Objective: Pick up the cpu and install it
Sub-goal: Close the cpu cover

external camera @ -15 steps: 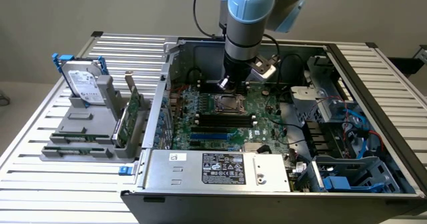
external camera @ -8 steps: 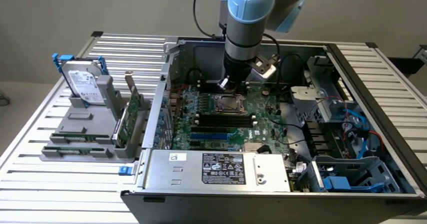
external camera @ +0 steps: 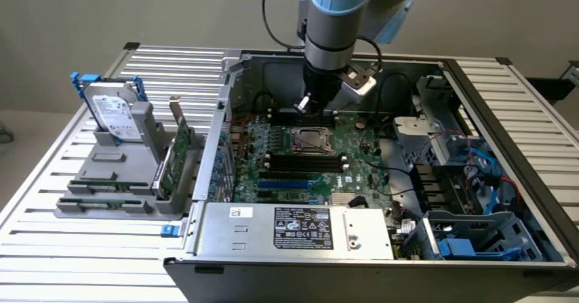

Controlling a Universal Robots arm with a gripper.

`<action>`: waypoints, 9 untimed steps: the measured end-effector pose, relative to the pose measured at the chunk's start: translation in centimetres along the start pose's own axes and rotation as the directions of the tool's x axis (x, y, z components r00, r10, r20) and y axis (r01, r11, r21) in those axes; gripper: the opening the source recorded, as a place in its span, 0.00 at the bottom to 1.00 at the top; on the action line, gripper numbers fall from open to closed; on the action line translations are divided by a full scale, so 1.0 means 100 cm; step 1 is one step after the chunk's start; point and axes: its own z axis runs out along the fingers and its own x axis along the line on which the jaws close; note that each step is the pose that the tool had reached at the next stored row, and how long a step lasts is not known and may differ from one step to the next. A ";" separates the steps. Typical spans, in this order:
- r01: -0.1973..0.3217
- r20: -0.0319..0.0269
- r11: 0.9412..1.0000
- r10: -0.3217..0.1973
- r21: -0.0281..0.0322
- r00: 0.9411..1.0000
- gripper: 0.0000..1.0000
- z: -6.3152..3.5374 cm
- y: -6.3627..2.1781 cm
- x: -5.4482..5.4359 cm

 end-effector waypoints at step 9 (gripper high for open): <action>-0.001 -0.006 1.000 0.001 0.009 1.000 0.11 -0.0290 -0.0172 -0.023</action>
